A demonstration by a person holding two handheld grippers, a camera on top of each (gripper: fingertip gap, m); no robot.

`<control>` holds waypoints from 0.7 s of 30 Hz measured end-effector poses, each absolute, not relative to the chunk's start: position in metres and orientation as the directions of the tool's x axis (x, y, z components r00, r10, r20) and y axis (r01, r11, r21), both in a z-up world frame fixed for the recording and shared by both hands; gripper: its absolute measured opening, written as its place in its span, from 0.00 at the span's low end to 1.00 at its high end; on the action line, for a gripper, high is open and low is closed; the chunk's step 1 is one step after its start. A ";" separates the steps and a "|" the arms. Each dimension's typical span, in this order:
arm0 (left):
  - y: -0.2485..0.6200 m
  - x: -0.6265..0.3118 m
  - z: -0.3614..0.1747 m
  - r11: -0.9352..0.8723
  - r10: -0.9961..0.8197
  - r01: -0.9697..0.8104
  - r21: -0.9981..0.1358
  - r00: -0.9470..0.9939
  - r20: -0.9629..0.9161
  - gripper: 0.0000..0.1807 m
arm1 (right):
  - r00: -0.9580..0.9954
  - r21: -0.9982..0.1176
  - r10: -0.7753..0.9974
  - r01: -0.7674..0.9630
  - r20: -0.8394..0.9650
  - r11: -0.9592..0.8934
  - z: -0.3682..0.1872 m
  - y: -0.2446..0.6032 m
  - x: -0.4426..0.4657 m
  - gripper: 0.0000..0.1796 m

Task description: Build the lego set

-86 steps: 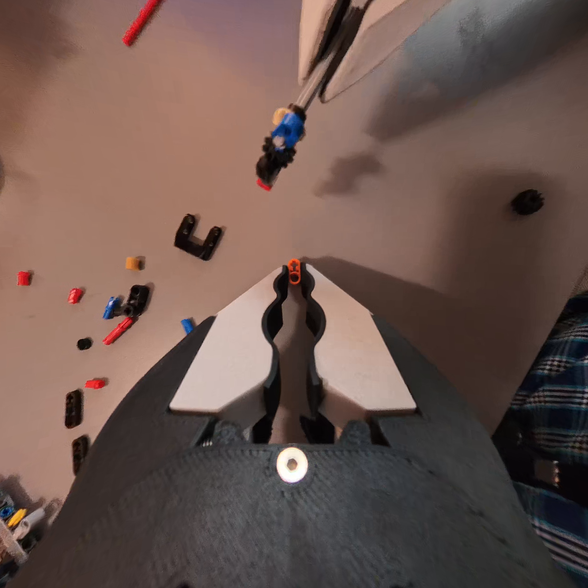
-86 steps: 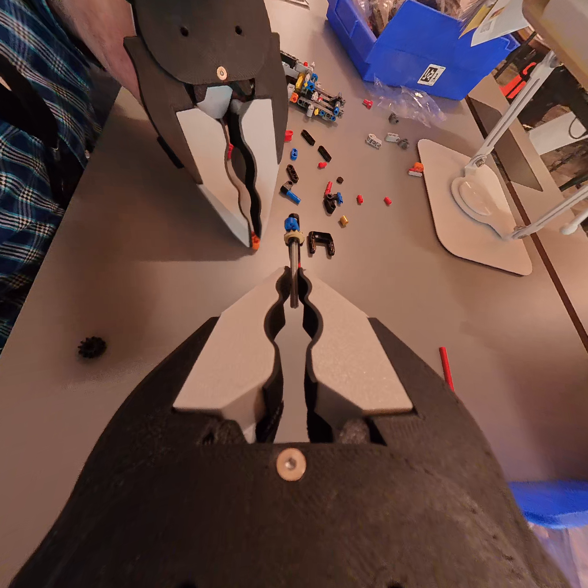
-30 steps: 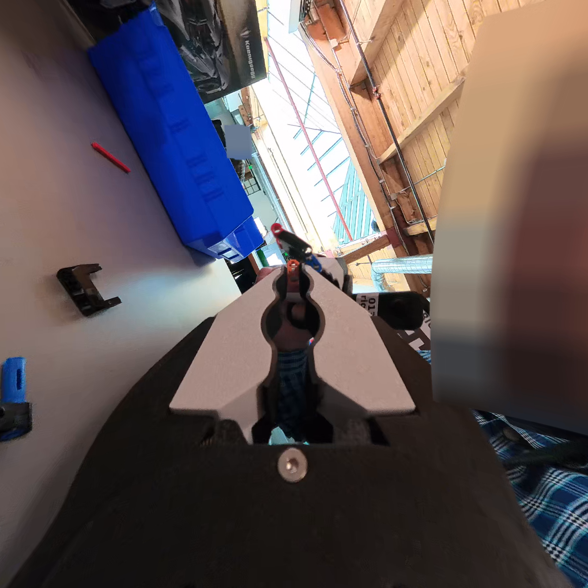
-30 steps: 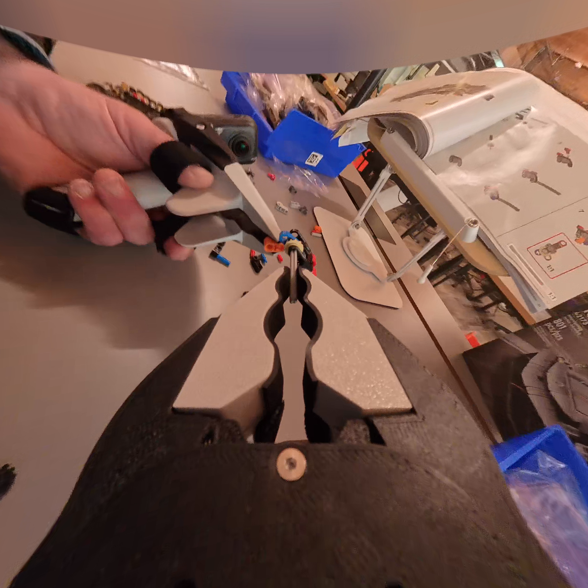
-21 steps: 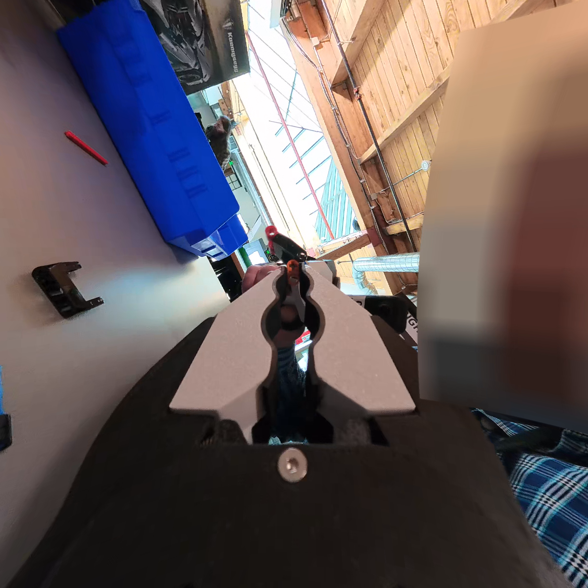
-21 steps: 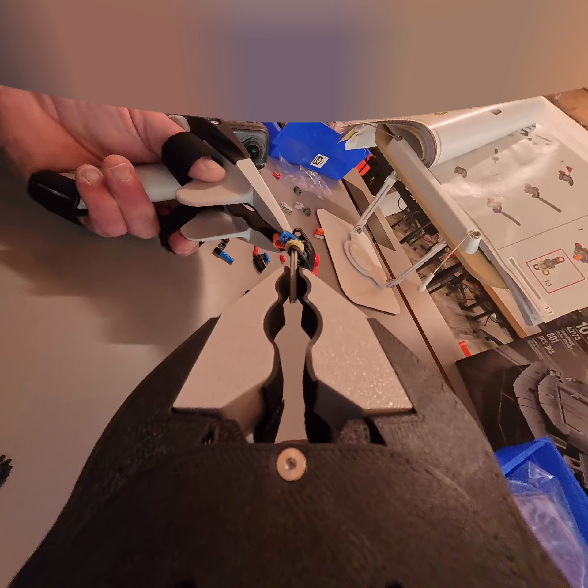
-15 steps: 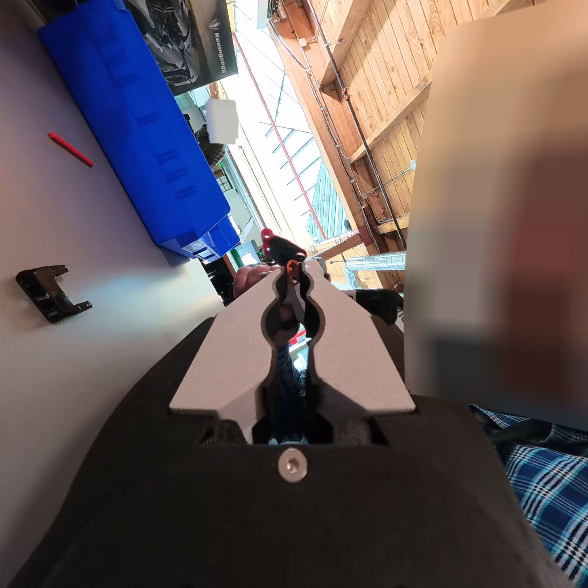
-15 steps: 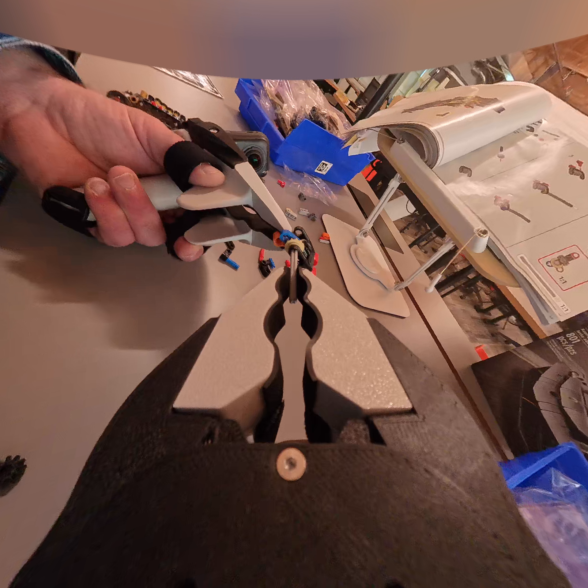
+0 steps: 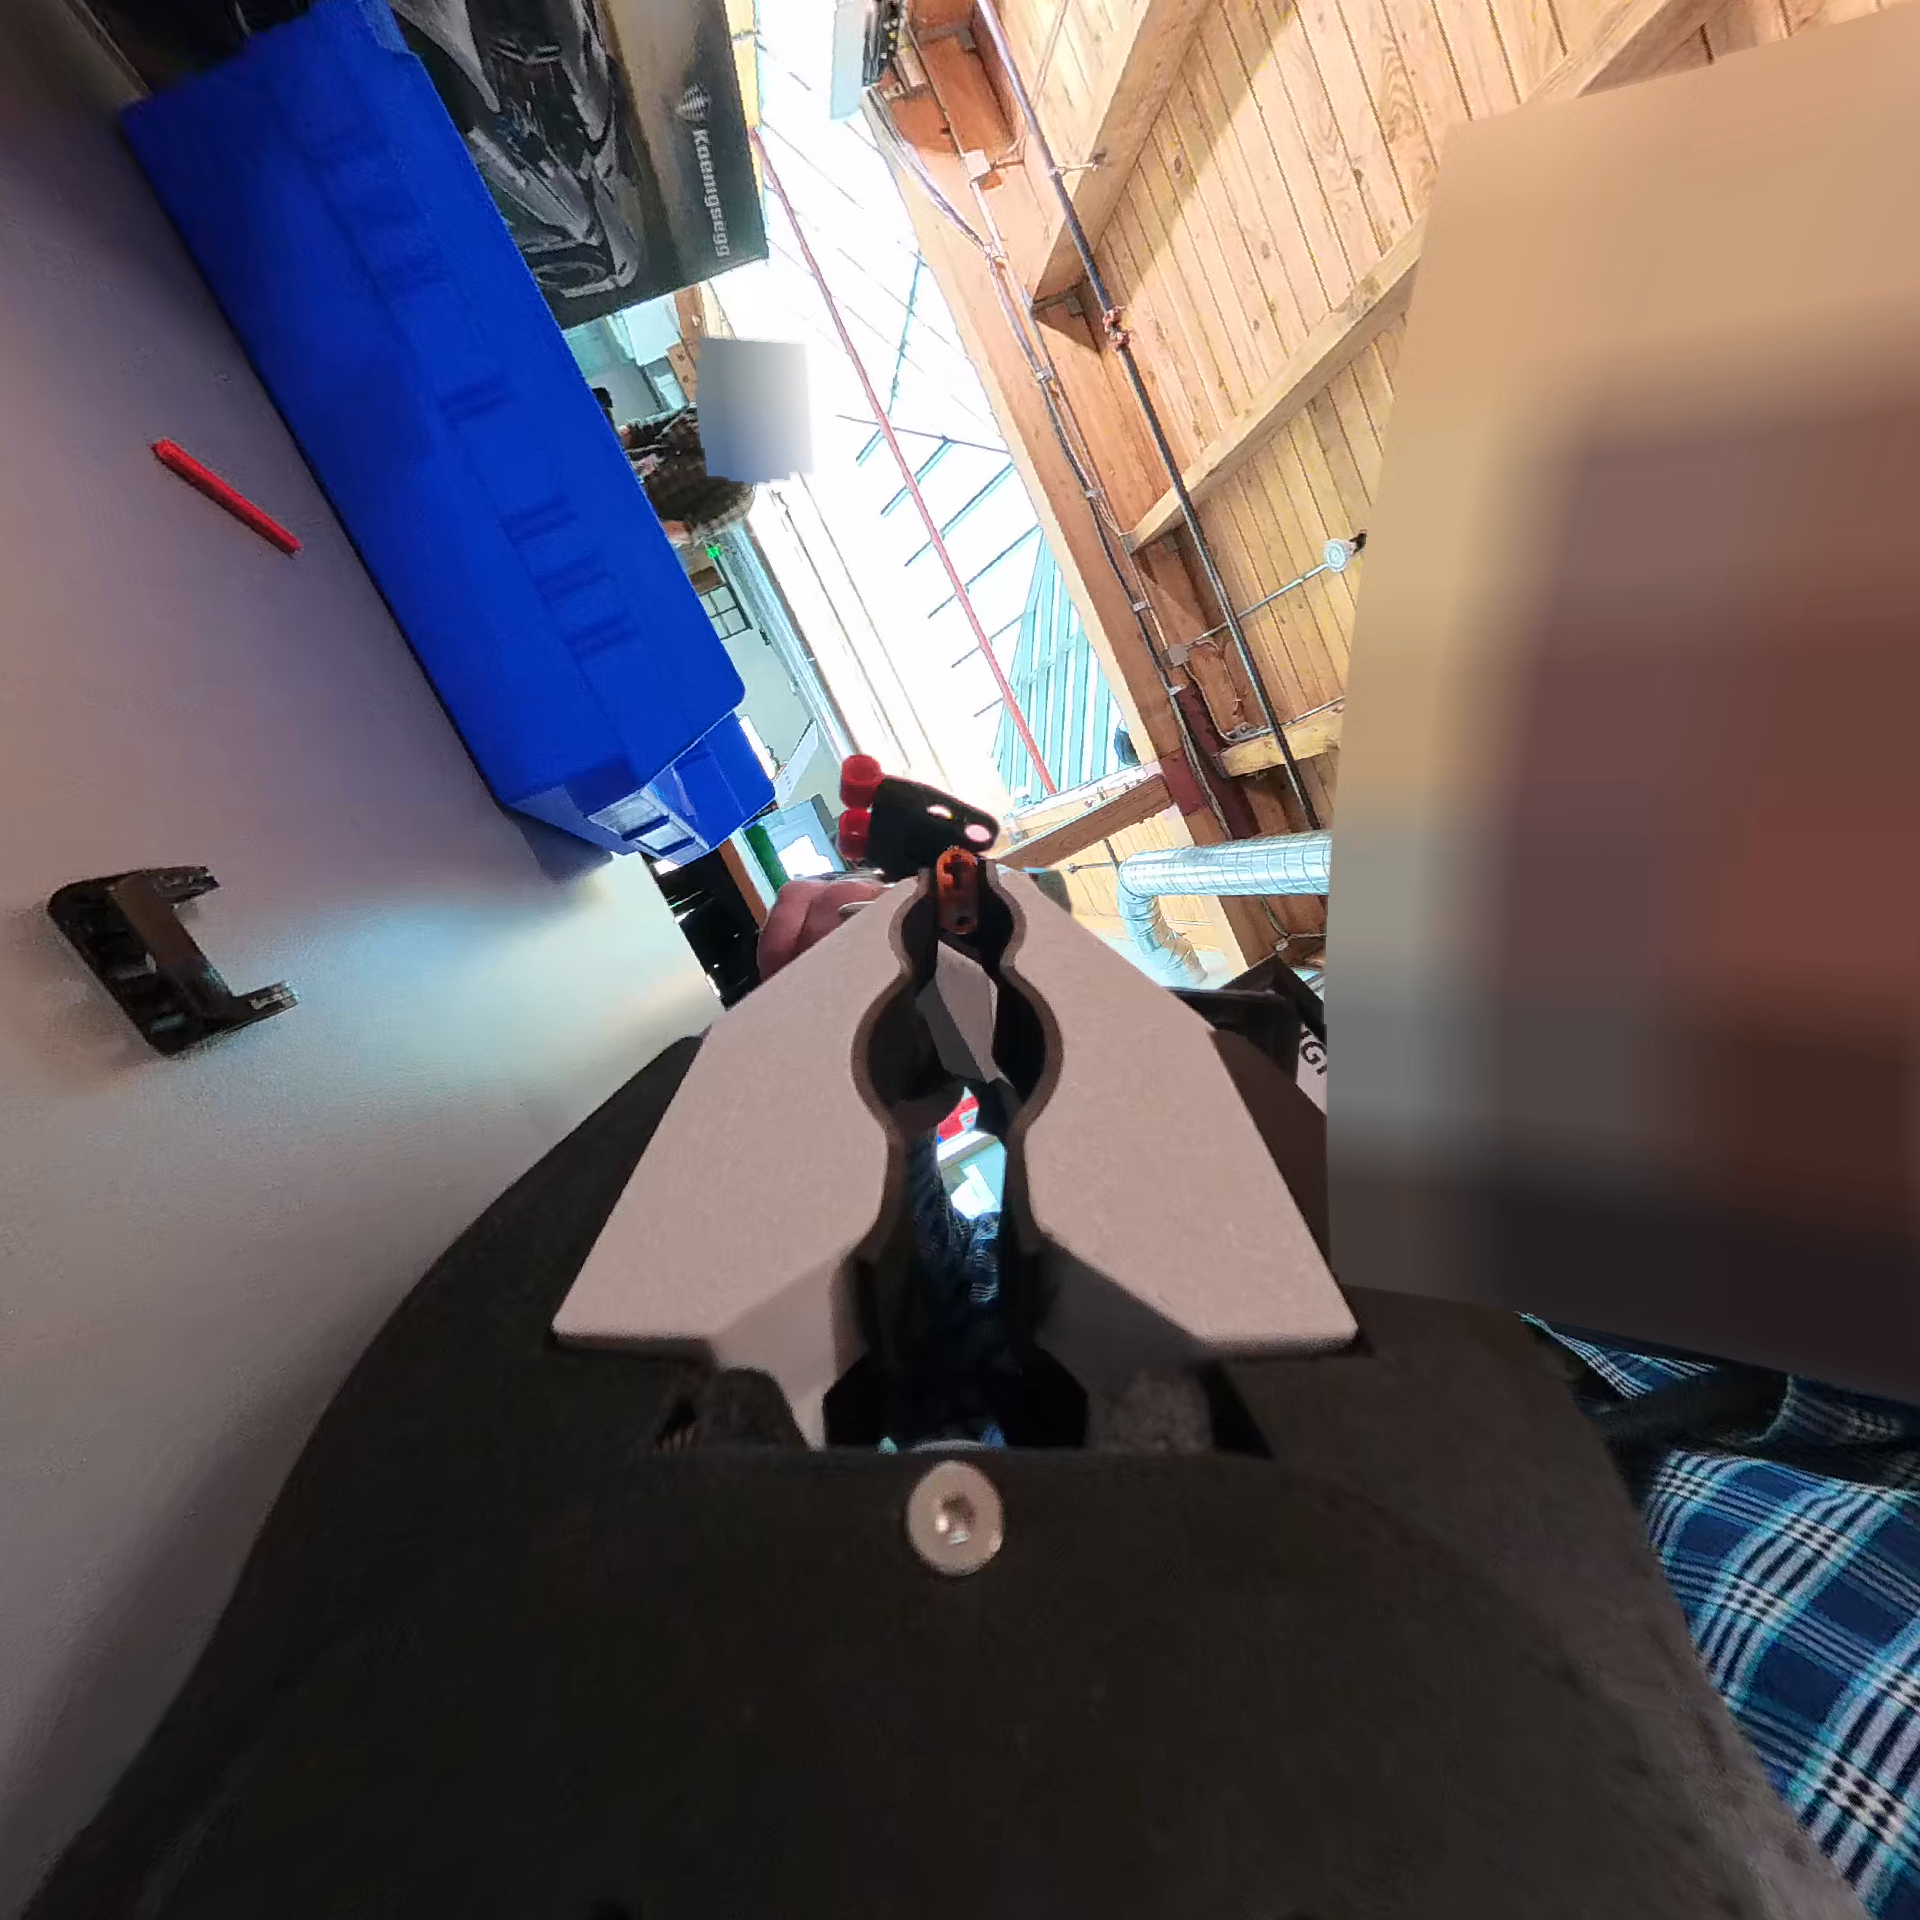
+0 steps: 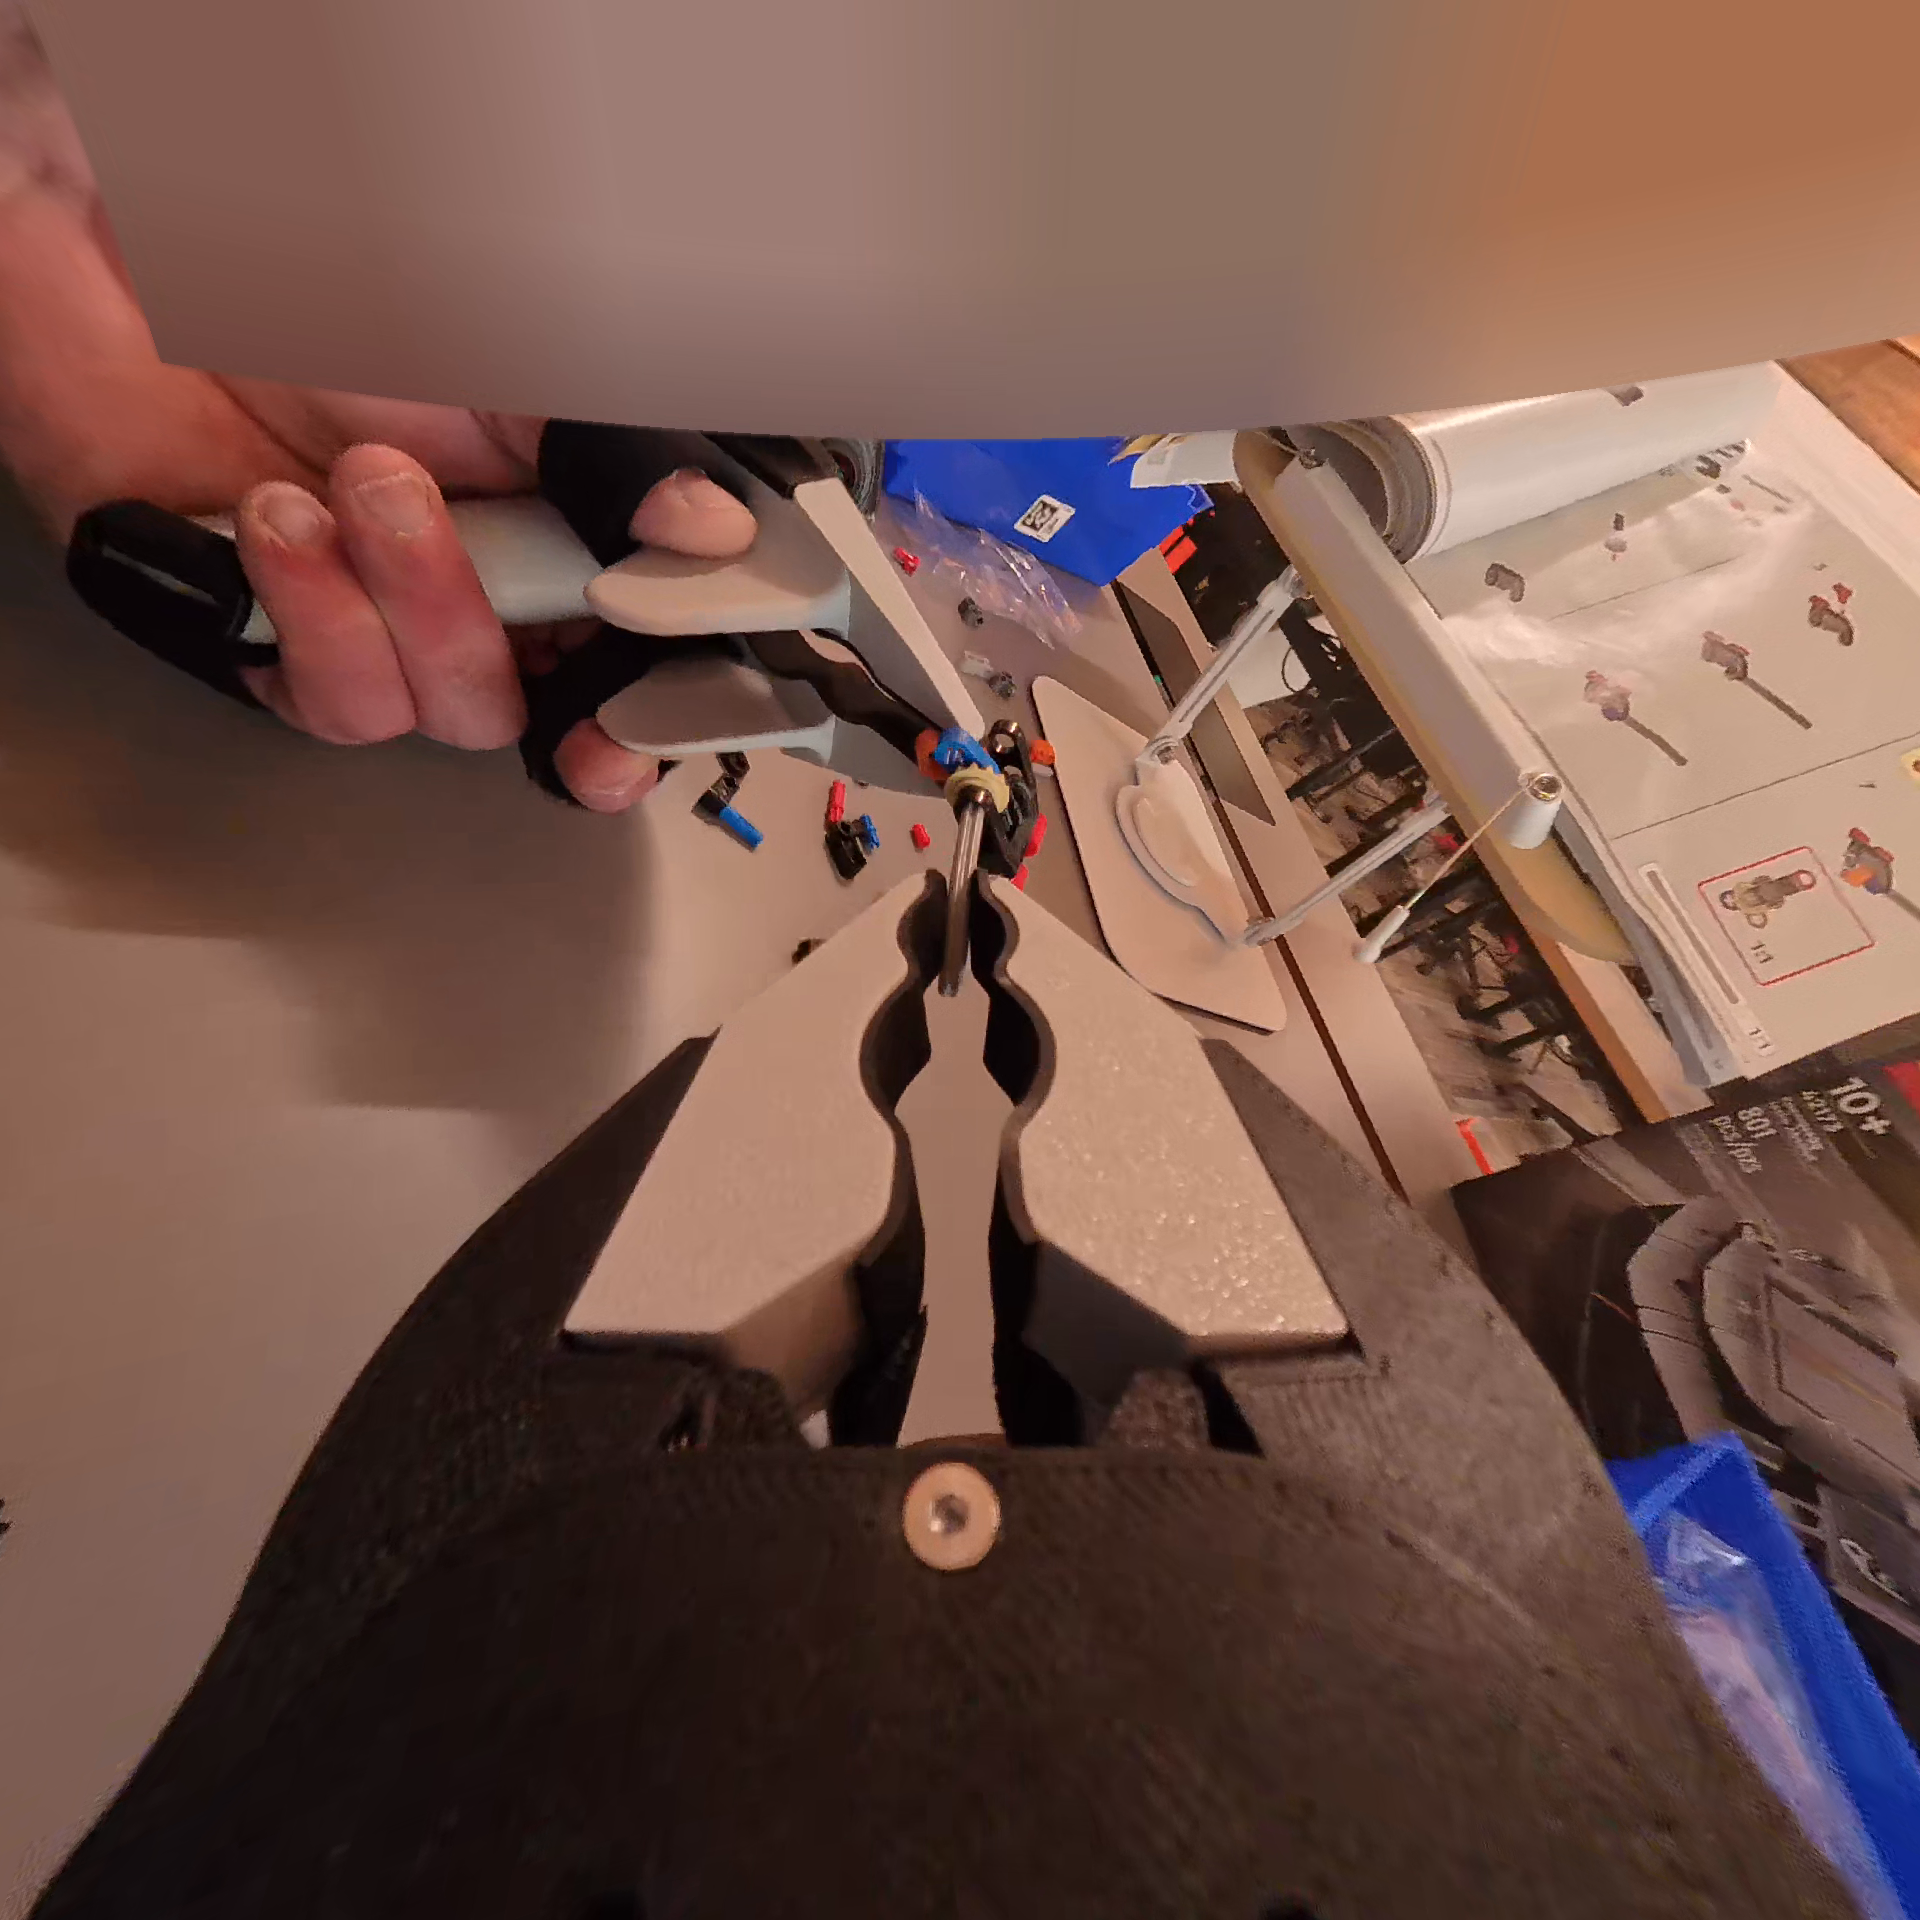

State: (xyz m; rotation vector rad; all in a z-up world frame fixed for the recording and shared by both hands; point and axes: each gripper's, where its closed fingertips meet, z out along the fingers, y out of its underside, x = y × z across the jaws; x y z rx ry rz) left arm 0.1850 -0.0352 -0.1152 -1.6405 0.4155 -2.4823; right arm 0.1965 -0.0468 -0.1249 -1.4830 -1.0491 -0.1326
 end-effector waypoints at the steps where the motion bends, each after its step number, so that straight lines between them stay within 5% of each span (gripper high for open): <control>1: -0.035 0.185 -0.117 -0.953 -0.261 -0.043 -0.300 -0.386 0.885 0.03 | 0.569 -0.722 0.509 0.672 0.646 0.166 -0.127 -0.046 0.197 0.01; 21: -0.038 0.184 -0.130 -0.937 -0.263 -0.144 -0.318 -0.308 0.914 0.03 | 0.402 -0.541 0.476 0.816 0.782 0.201 -0.140 -0.048 0.197 0.01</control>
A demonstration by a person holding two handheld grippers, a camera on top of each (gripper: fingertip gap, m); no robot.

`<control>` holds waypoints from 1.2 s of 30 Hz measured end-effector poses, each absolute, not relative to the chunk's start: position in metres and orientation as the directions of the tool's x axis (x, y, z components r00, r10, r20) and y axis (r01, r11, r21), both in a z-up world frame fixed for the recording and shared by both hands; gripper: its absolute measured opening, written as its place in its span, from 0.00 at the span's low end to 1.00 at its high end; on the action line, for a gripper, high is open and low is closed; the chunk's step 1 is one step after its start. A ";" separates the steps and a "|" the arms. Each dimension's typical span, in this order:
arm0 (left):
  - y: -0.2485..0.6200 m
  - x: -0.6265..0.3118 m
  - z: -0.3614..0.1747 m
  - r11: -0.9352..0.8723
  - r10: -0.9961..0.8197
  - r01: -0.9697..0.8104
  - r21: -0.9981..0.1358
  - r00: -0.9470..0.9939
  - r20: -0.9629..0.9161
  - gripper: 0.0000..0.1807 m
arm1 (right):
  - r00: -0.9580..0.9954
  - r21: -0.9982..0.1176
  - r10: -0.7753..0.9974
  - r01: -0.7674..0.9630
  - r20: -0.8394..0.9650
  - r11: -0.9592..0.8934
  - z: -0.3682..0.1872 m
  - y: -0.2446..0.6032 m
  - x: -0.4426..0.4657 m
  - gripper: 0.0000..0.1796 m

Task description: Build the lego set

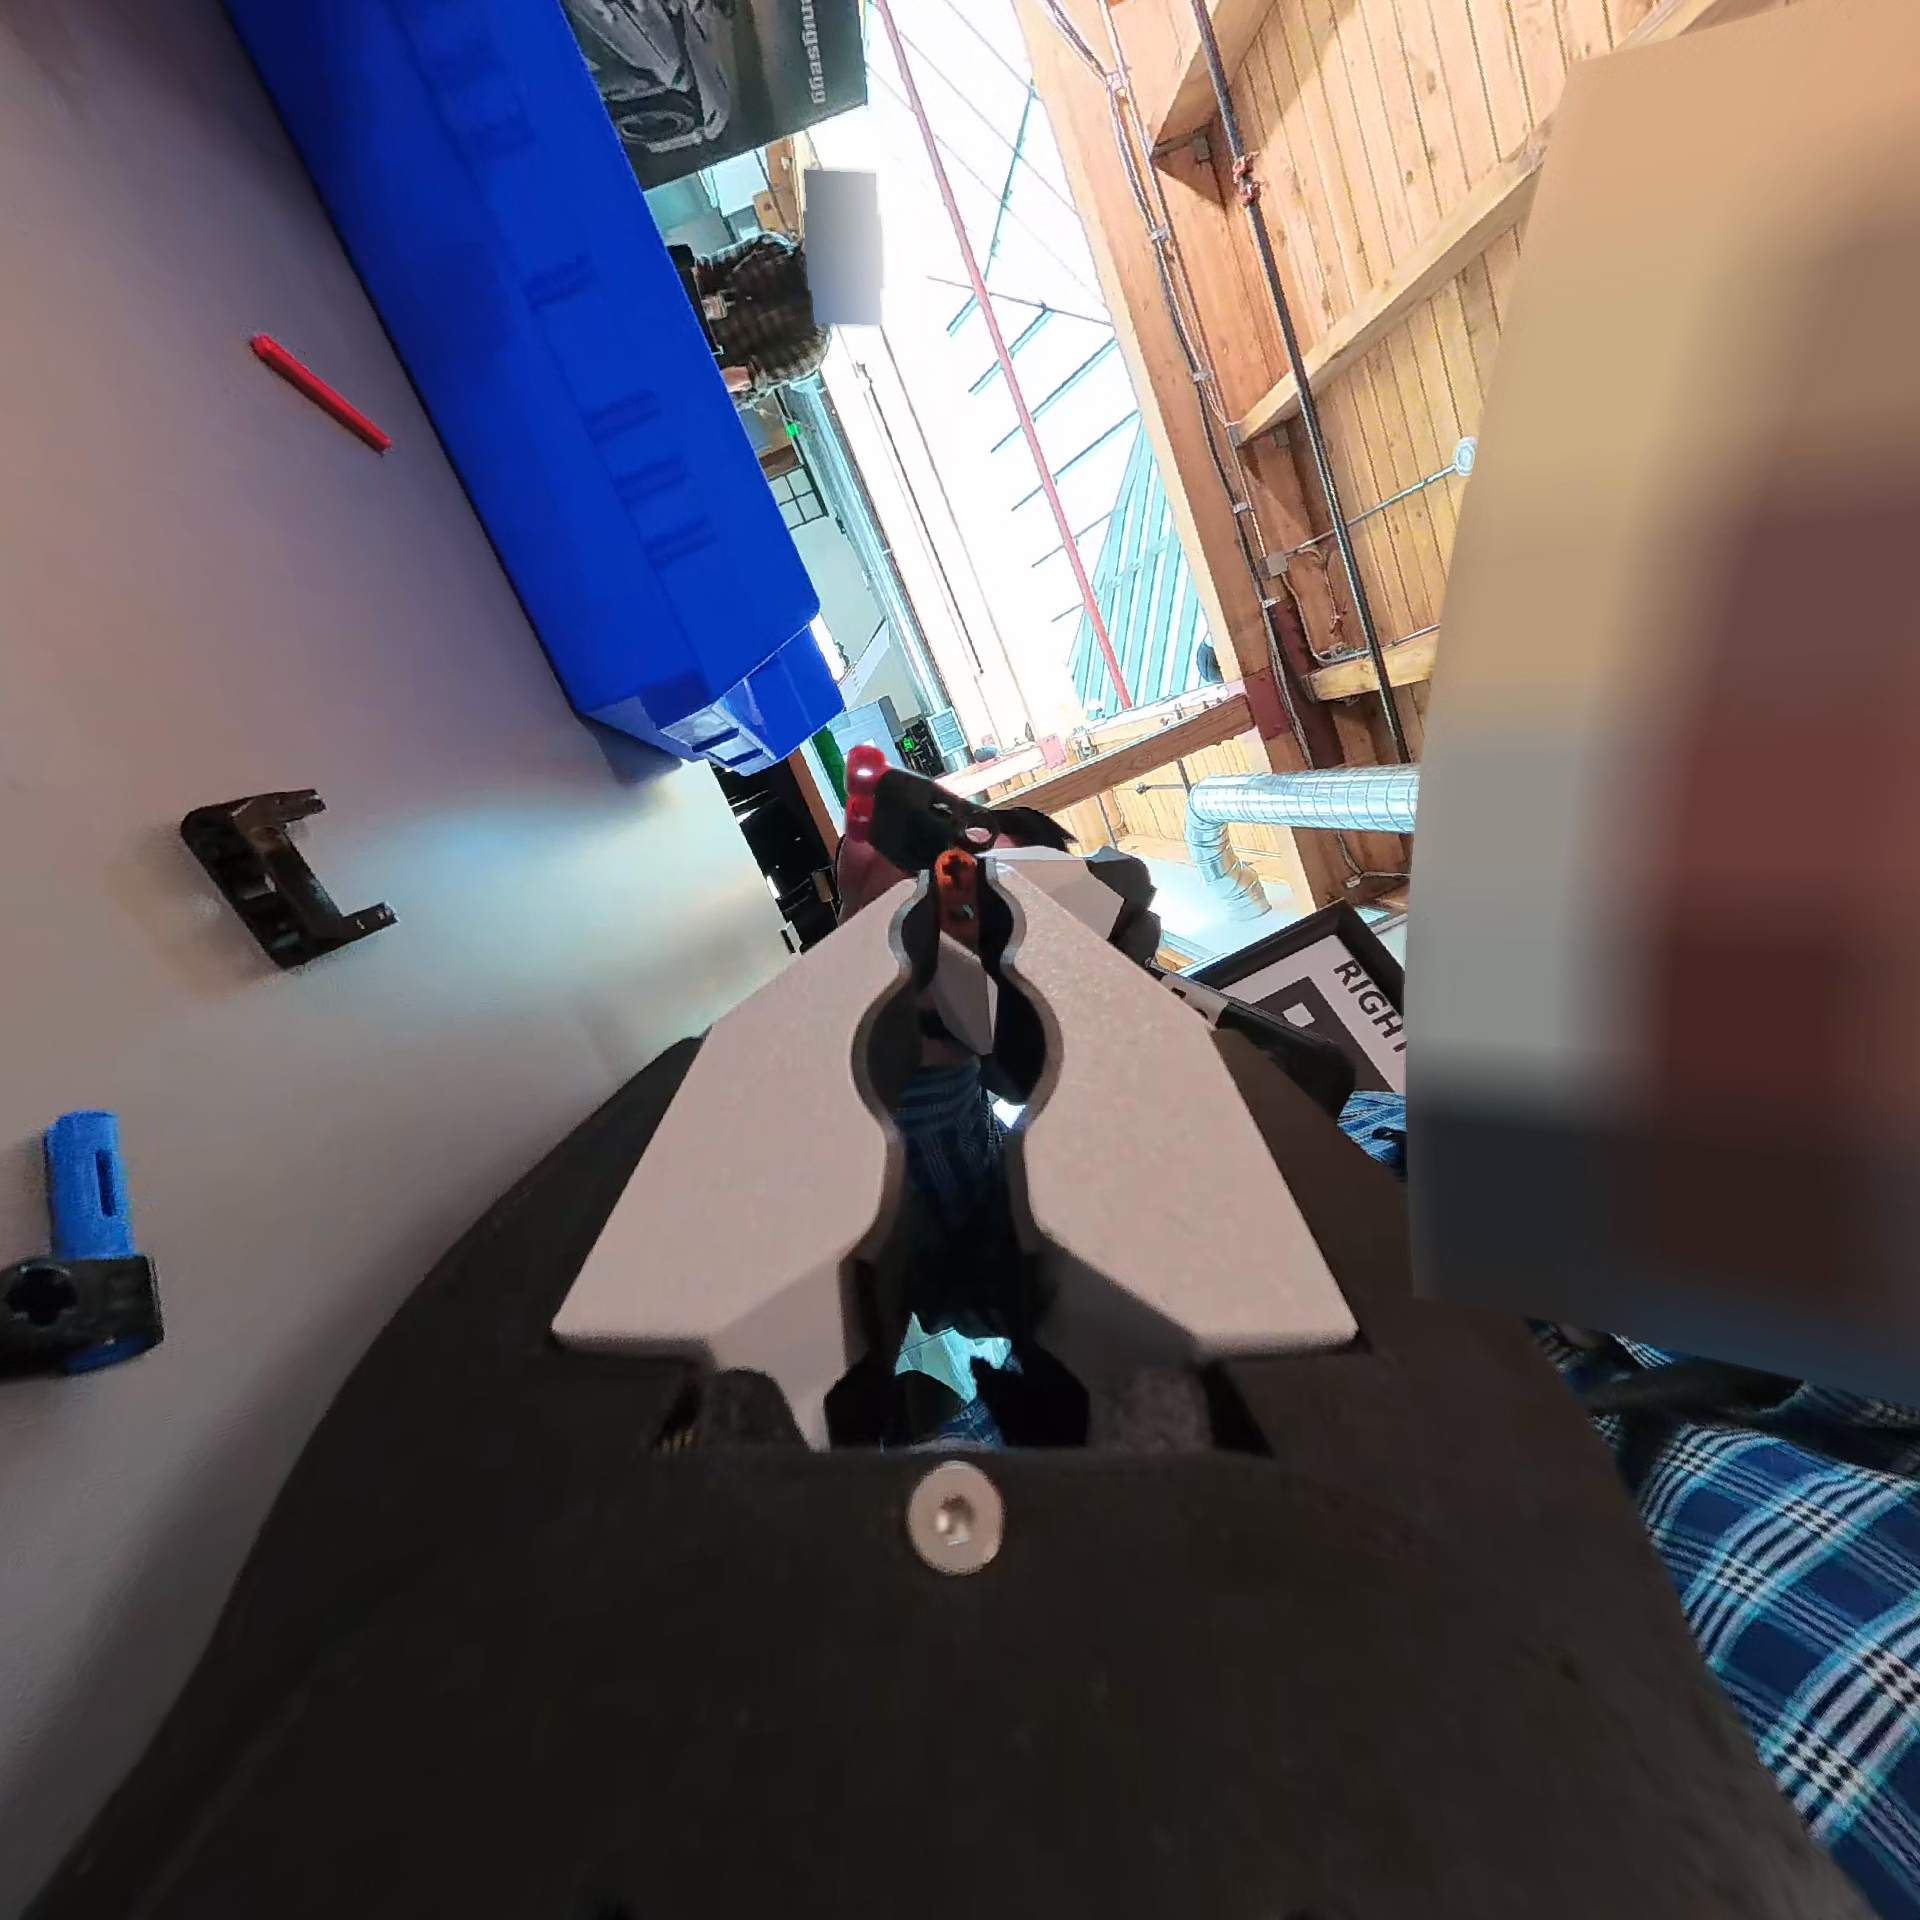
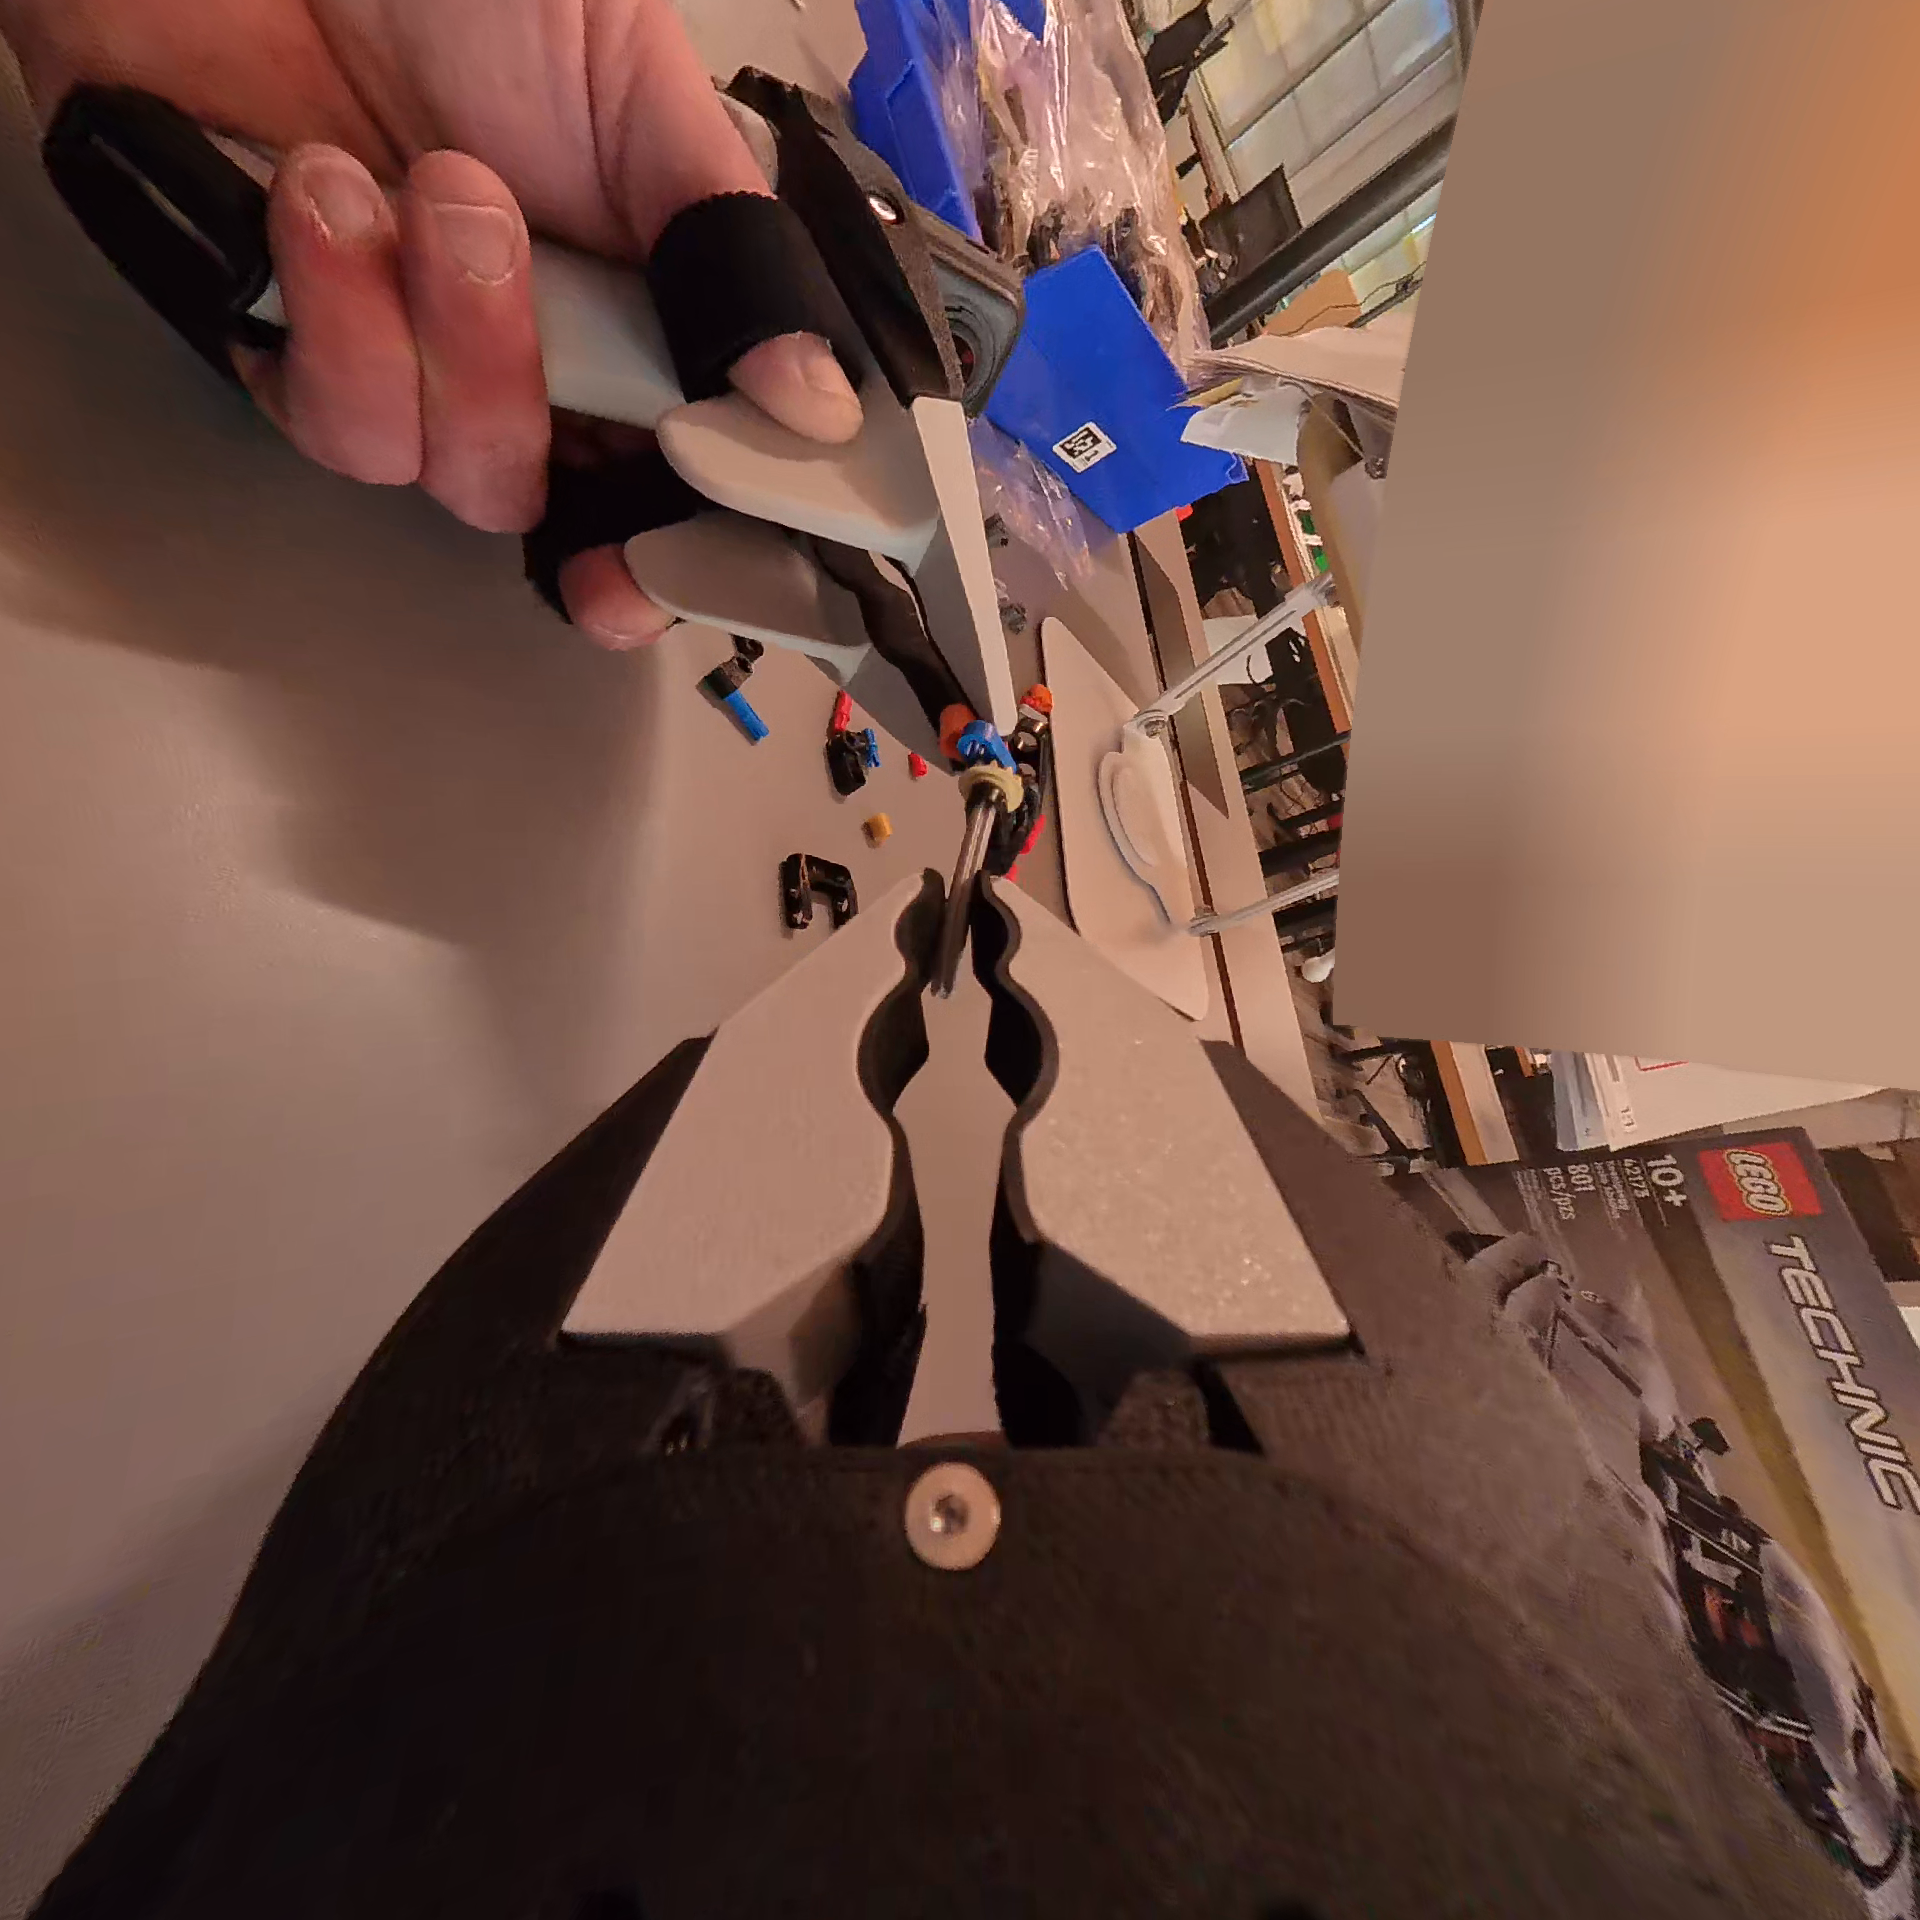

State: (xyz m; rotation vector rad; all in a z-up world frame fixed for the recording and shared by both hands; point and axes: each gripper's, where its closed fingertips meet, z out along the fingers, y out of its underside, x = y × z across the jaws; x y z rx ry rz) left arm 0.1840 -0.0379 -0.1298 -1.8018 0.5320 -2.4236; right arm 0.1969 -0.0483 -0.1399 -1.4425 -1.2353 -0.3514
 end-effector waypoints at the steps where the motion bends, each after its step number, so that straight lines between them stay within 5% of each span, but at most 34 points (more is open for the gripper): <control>1: -0.038 0.184 -0.130 -0.936 -0.270 -0.140 -0.324 -0.307 0.913 0.03 | 0.403 -0.543 0.479 0.816 0.780 0.198 -0.140 -0.048 0.197 0.01; 13: -0.039 0.182 -0.132 -0.845 -0.485 -0.122 -0.521 -0.235 0.842 0.03 | 0.474 -0.664 0.578 0.729 0.665 0.165 -0.146 -0.052 0.191 0.02; 36: -0.052 0.177 -0.127 -0.828 -0.404 -0.256 -0.500 -0.347 0.846 0.03 | 0.462 -0.717 0.632 0.661 0.622 0.222 -0.133 -0.062 0.186 0.01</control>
